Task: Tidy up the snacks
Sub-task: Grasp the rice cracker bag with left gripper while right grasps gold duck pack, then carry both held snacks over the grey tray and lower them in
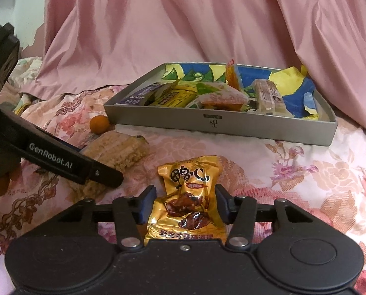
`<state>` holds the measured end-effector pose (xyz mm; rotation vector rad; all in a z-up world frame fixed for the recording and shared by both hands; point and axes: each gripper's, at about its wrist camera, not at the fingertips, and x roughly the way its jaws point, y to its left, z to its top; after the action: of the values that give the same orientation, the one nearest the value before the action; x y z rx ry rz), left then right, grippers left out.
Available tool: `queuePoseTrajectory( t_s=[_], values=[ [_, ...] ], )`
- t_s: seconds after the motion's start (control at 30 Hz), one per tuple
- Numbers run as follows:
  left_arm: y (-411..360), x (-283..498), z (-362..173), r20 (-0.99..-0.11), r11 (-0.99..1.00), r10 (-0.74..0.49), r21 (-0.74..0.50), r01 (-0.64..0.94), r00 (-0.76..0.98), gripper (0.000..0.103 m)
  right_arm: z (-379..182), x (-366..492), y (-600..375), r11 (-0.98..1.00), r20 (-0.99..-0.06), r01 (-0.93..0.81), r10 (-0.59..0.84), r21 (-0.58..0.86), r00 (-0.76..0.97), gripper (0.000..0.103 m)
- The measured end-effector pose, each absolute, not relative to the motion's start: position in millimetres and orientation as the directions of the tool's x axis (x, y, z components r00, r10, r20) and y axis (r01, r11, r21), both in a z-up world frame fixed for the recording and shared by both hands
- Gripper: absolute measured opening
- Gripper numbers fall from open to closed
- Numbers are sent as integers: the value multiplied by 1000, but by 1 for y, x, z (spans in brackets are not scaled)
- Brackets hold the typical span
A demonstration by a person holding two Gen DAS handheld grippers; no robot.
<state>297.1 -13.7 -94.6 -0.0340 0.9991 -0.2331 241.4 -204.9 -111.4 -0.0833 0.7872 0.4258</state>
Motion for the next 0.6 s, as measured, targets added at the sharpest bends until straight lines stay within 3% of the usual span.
queuePoseTrajectory(
  t_s=[0.23,0.6],
  values=[
    [-12,288,-83,-809,969,-244,-181,168,535,75,-99,228,-205,911,-663,-410,330,38,672,52],
    [-11,295,-49,-693,964,-264,-217,154,671,75,-72,232,-215,936,-591,-352,295,20,751,52]
  ],
)
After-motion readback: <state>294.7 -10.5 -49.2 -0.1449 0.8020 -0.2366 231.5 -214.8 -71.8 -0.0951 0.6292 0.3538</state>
